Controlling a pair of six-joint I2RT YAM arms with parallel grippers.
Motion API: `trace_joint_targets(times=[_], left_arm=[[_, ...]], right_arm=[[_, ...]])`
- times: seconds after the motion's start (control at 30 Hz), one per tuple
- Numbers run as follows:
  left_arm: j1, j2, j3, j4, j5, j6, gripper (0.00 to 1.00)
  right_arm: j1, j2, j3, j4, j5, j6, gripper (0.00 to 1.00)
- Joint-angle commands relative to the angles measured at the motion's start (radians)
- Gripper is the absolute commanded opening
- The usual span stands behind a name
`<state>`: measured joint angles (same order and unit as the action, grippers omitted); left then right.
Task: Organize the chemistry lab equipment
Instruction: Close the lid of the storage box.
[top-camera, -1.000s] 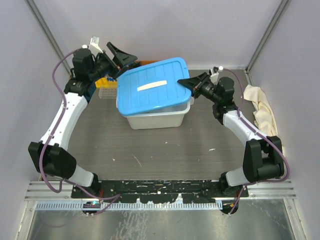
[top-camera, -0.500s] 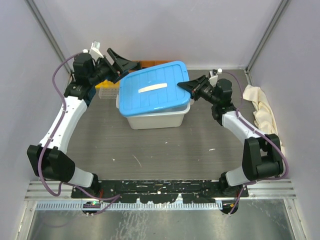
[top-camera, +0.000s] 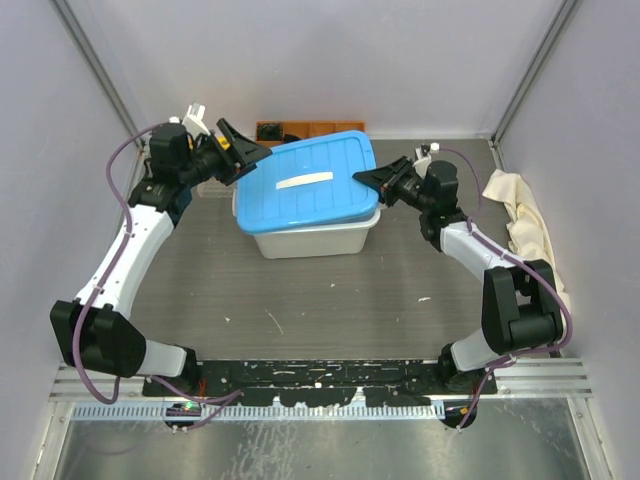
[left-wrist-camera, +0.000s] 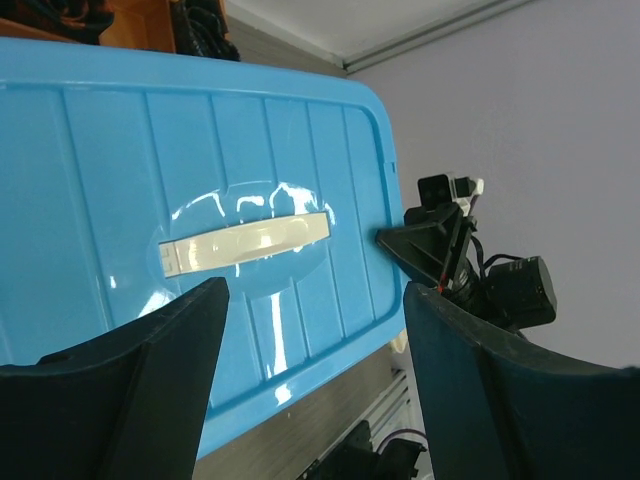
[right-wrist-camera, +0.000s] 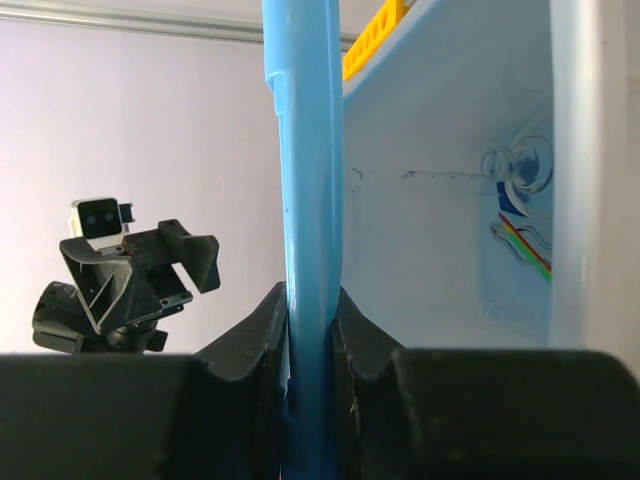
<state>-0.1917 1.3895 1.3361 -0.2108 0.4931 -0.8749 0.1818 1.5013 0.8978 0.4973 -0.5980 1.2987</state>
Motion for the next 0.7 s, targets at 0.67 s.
trace_joint_targets(times=[0.67], left_arm=[[-0.002, -0.014, -0.071, -0.025, 0.029, 0.073, 0.7]], right_arm=[[-0.009, -0.068, 0.153, -0.401, 0.237, -0.398, 0.26]])
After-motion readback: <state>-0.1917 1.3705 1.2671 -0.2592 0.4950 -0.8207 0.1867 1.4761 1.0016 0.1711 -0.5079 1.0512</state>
